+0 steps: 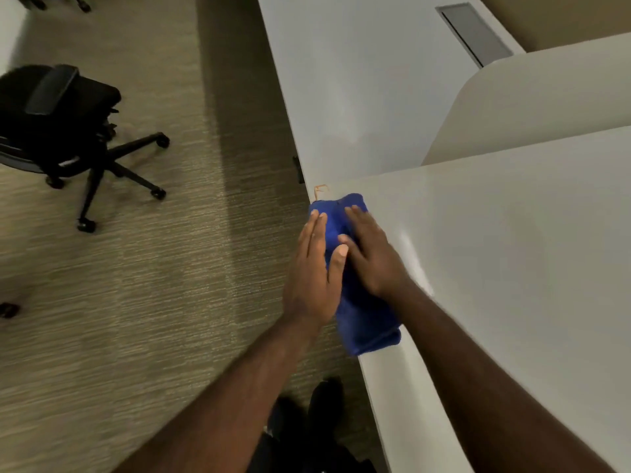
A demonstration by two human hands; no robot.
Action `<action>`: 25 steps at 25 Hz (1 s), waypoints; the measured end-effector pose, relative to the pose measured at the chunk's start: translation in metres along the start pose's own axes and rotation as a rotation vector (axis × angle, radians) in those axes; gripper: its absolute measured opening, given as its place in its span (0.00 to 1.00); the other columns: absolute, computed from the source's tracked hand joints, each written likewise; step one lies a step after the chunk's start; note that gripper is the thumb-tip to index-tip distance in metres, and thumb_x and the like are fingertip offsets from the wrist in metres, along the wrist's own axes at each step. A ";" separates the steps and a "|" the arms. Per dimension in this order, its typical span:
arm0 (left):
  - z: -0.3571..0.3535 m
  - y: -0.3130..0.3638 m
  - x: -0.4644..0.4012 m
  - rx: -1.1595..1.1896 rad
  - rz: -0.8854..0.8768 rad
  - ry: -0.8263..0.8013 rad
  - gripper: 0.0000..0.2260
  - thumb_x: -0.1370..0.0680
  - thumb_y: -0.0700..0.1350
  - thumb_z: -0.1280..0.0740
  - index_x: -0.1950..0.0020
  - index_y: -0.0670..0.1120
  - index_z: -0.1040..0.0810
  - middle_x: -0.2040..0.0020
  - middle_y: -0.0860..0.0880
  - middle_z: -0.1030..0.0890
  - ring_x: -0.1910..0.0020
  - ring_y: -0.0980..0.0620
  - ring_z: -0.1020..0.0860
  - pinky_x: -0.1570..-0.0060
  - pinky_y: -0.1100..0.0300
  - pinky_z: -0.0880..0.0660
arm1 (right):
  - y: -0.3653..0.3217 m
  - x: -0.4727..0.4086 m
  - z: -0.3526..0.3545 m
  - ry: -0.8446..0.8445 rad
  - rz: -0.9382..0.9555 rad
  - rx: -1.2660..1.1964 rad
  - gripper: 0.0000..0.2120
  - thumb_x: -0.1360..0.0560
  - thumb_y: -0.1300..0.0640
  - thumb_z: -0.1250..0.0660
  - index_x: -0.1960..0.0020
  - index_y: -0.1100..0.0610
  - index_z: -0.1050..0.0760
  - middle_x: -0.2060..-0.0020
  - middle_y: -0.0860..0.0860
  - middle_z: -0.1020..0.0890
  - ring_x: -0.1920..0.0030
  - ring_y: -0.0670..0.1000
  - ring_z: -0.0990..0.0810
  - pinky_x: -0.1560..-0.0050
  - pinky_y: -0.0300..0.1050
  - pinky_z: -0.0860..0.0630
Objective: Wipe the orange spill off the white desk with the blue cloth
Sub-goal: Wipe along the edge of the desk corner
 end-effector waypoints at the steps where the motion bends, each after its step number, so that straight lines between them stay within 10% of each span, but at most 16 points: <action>1: -0.007 0.006 -0.004 -0.021 -0.006 -0.007 0.26 0.18 0.56 0.45 0.22 0.46 0.42 0.20 0.49 0.44 0.22 0.54 0.47 0.24 0.52 0.44 | 0.010 0.000 0.018 0.077 -0.039 -0.056 0.24 0.18 0.47 0.48 0.24 0.51 0.43 0.23 0.49 0.42 0.23 0.49 0.48 0.25 0.46 0.49; 8: -0.050 -0.001 -0.008 -0.509 0.106 -0.221 0.36 0.20 0.62 0.48 0.21 0.45 0.59 0.20 0.45 0.58 0.21 0.45 0.59 0.24 0.47 0.59 | 0.049 -0.023 0.066 0.065 -0.149 0.334 0.24 0.19 0.52 0.43 0.24 0.53 0.41 0.24 0.50 0.38 0.23 0.53 0.46 0.27 0.50 0.44; 25: -0.038 -0.019 0.013 0.124 0.323 0.098 0.27 0.19 0.52 0.39 0.23 0.44 0.41 0.23 0.48 0.38 0.23 0.53 0.41 0.24 0.59 0.51 | 0.054 -0.029 0.056 0.037 -0.180 0.447 0.19 0.21 0.52 0.37 0.32 0.58 0.28 0.29 0.54 0.30 0.27 0.54 0.36 0.33 0.43 0.43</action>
Point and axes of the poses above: each hand's wrist, its own x-axis away from the middle knuckle, its own z-axis out of the back of the hand, y = z × x, the point moved 4 cm from there along -x, towards the middle knuckle
